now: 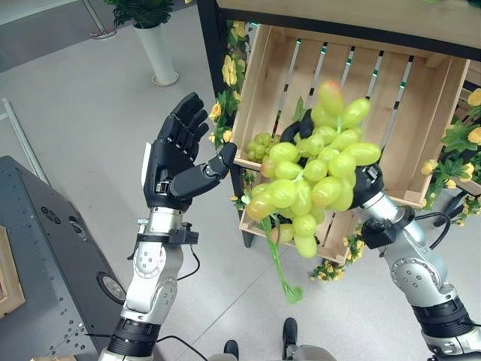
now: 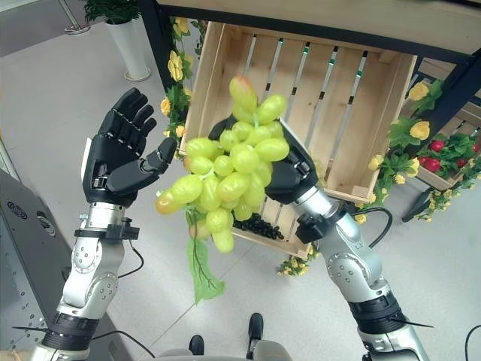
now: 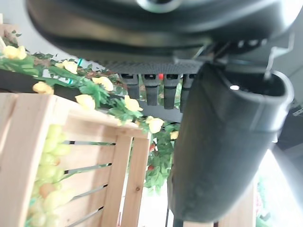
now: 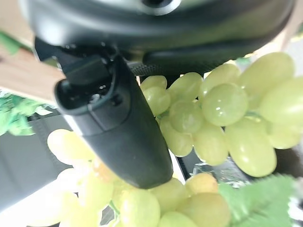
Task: Pick up the fruits from the basket on one side to the basket on the other side
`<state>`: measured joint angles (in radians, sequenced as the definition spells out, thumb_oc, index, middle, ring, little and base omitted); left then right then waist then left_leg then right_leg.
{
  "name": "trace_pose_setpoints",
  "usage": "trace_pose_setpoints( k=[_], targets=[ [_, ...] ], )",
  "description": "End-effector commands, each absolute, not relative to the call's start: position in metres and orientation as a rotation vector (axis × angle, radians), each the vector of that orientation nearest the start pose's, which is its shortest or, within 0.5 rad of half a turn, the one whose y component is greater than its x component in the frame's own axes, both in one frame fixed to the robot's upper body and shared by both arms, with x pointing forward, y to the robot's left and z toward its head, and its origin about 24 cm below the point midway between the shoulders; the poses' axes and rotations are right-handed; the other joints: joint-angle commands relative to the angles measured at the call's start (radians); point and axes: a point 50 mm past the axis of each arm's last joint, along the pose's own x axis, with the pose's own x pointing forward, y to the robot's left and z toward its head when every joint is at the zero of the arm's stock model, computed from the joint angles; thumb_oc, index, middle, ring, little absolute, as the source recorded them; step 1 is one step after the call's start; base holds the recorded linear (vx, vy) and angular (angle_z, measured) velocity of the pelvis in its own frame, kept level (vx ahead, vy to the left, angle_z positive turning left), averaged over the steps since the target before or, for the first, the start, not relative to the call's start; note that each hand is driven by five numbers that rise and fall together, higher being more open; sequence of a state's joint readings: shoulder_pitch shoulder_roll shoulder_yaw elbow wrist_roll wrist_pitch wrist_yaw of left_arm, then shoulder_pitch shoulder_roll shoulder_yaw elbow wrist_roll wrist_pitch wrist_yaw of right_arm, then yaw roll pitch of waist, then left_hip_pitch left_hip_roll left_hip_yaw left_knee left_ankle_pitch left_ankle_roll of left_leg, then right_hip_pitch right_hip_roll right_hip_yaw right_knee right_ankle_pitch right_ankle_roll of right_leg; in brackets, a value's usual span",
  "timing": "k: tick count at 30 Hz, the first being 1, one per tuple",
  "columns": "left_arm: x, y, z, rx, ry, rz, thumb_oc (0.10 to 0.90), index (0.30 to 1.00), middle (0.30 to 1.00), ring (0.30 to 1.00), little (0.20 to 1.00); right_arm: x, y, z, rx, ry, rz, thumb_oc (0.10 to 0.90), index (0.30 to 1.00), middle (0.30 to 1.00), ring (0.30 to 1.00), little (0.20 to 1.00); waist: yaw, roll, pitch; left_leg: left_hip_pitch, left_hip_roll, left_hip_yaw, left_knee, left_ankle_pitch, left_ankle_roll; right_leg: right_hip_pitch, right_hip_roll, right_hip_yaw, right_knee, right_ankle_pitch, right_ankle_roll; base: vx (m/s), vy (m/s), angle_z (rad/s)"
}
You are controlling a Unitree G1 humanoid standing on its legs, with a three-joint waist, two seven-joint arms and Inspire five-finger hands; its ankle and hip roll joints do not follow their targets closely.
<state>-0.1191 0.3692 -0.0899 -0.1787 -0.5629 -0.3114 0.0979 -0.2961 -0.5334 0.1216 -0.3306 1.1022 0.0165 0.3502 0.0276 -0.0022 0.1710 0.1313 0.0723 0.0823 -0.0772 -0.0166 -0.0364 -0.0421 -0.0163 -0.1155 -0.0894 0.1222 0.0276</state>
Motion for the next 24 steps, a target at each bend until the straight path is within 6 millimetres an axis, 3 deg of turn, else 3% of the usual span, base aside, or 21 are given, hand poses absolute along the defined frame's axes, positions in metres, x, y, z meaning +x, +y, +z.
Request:
trace_pose_setpoints(
  k=[1,10,16,20,24],
  targets=[
    [0.258,0.196,0.191,-0.199,-0.791,-0.048,0.8,0.9,0.9,0.9,0.9,0.257,-0.169,0.25,0.627,-0.801,0.649,0.4,0.3,0.3,0.3,0.3,-0.003,-0.052,-0.162,-0.106,0.022,-0.063,-0.01,0.046,-0.012,0.092,-0.106,0.019,0.002,-0.067,0.068,0.04,0.025,-0.01],
    [0.261,0.207,0.186,-0.194,-0.776,0.071,0.8,0.9,0.9,0.9,0.9,0.285,-0.193,0.255,0.578,-0.736,0.287,0.4,0.3,0.3,0.3,0.3,0.01,-0.056,-0.172,-0.094,0.017,-0.069,-0.01,0.038,-0.011,0.102,-0.117,0.013,0.002,-0.067,0.072,0.04,0.024,0.0],
    [0.264,0.215,0.181,-0.199,-0.745,0.085,0.8,0.9,0.9,0.9,0.9,0.317,-0.224,0.235,0.472,-0.553,0.004,0.4,0.3,0.3,0.3,0.3,0.026,-0.064,-0.173,-0.086,0.012,-0.075,-0.01,0.035,-0.008,0.111,-0.124,0.003,0.002,-0.066,0.074,0.02,0.009,0.01],
    [0.265,0.215,0.184,-0.203,-0.742,0.068,0.8,0.9,0.9,0.9,0.9,0.331,-0.243,0.227,0.325,-0.443,-0.123,0.4,0.3,0.3,0.3,0.3,0.04,-0.069,-0.168,-0.085,0.009,-0.087,-0.01,0.037,-0.006,0.114,-0.13,-0.008,0.002,-0.061,0.075,0.01,0.003,0.03],
    [0.267,0.215,0.185,-0.209,-0.744,0.059,0.8,0.9,0.9,0.9,0.9,0.34,-0.261,0.209,0.306,-0.325,-0.18,0.4,0.3,0.3,0.3,0.3,0.049,-0.072,-0.163,-0.085,0.008,-0.095,-0.01,0.037,-0.006,0.118,-0.134,-0.019,0.002,-0.059,0.077,0.0,-0.002,0.01]
  ],
)
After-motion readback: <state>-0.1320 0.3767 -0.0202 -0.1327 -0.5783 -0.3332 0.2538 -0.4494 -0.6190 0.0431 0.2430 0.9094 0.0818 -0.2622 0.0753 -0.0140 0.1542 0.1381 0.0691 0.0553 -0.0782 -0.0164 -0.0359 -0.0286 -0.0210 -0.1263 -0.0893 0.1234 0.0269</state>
